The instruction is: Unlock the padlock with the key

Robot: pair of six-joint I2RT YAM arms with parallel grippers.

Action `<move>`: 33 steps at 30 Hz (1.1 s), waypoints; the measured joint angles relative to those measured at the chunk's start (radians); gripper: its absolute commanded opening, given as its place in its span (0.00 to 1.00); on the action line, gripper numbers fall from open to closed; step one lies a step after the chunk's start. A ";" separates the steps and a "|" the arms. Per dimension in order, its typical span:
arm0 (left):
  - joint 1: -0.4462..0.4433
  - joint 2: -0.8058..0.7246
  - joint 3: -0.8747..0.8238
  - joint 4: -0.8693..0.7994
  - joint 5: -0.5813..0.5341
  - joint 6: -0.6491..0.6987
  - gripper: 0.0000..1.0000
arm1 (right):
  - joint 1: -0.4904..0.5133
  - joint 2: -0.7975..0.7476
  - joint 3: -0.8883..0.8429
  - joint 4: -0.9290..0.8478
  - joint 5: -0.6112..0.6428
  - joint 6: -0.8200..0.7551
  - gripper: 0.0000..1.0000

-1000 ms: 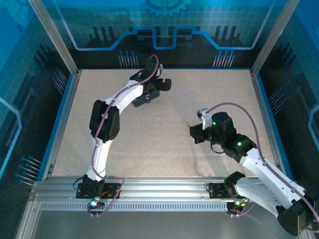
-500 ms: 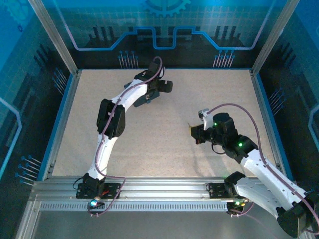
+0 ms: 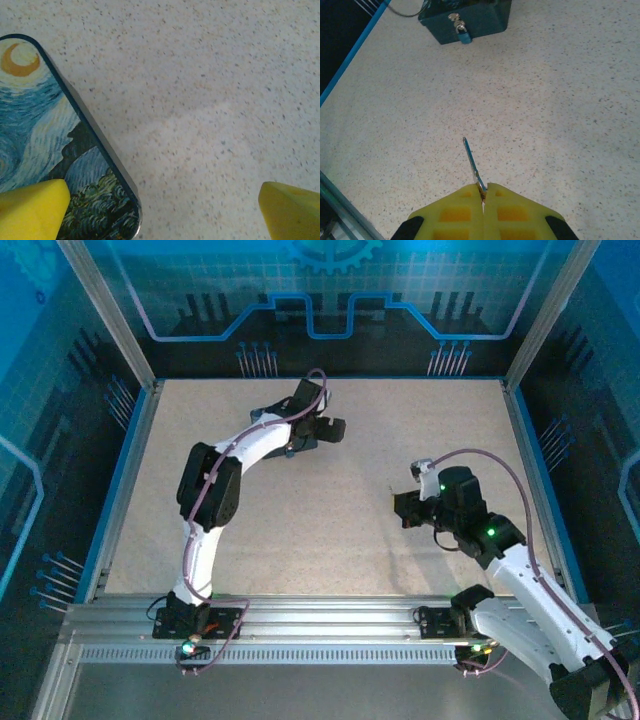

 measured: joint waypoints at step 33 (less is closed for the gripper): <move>-0.304 -0.319 -0.436 0.071 -0.043 -0.109 0.99 | -0.167 -0.064 0.038 -0.127 -0.062 0.027 0.00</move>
